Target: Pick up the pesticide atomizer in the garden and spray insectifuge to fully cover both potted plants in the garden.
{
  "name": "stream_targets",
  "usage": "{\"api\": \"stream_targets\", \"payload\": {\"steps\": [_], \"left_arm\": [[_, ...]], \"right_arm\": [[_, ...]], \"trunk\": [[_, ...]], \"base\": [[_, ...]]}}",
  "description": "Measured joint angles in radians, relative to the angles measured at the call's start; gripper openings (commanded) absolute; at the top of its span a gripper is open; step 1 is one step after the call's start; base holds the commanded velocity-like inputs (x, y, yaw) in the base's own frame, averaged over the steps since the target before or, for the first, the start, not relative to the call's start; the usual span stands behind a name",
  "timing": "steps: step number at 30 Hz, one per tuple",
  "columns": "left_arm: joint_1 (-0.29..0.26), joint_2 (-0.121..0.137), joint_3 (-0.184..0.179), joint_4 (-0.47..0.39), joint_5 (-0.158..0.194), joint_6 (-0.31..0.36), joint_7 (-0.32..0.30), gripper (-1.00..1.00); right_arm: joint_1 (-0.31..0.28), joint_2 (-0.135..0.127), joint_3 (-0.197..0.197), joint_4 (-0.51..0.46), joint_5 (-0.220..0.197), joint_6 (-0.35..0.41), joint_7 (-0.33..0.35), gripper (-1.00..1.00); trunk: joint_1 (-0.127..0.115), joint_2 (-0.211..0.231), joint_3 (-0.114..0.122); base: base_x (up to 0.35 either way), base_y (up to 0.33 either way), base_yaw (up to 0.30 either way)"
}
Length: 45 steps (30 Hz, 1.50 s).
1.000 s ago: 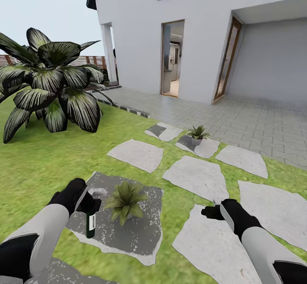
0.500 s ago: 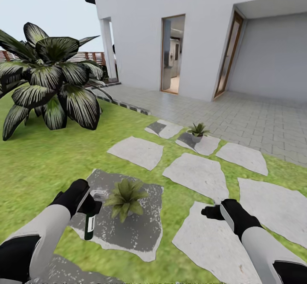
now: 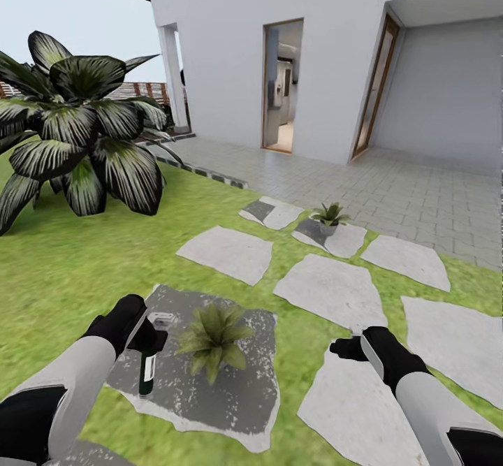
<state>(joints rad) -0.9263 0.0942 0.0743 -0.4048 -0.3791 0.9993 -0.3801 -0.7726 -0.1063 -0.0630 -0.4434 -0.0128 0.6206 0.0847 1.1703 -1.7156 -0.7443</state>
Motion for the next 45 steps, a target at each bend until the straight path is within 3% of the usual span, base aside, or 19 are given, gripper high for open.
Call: {"api": "stream_targets", "payload": {"steps": [22, 34, 40, 41, 45], "left_arm": [[0.023, -0.009, 0.003, 0.001, 0.000, -0.002, -0.002, -1.00], [0.034, -0.007, -0.005, 0.000, -0.006, -0.001, 0.005, -1.00], [0.038, -0.007, 0.010, 0.001, 0.002, -0.001, -0.004, -1.00], [0.038, -0.007, 0.015, 0.001, 0.004, -0.001, -0.016, -1.00], [0.038, -0.004, 0.016, 0.002, 0.007, 0.000, -0.234, -1.00]], "right_arm": [[0.000, 0.000, 0.000, 0.000, 0.000, 0.000, 0.000, 1.00], [0.000, 0.000, 0.000, 0.000, 0.000, 0.000, 0.000, 1.00], [0.000, 0.000, 0.000, 0.000, 0.000, 0.000, 0.000, 1.00], [0.000, 0.000, 0.000, 0.000, 0.000, 0.000, 0.000, 1.00], [0.000, 0.000, 0.000, 0.000, 0.000, 0.000, 0.000, 1.00]], "trunk": [[0.000, 0.000, -0.028], [0.000, 0.000, -0.036], [0.000, 0.000, -0.039], [0.000, 0.000, -0.040], [0.000, 0.000, -0.042]], "base": [[0.090, -0.060, -0.160], [0.000, 0.000, -0.014], [0.000, 0.000, 0.000], [0.000, 0.000, 0.000], [0.000, 0.000, 0.000]]}}
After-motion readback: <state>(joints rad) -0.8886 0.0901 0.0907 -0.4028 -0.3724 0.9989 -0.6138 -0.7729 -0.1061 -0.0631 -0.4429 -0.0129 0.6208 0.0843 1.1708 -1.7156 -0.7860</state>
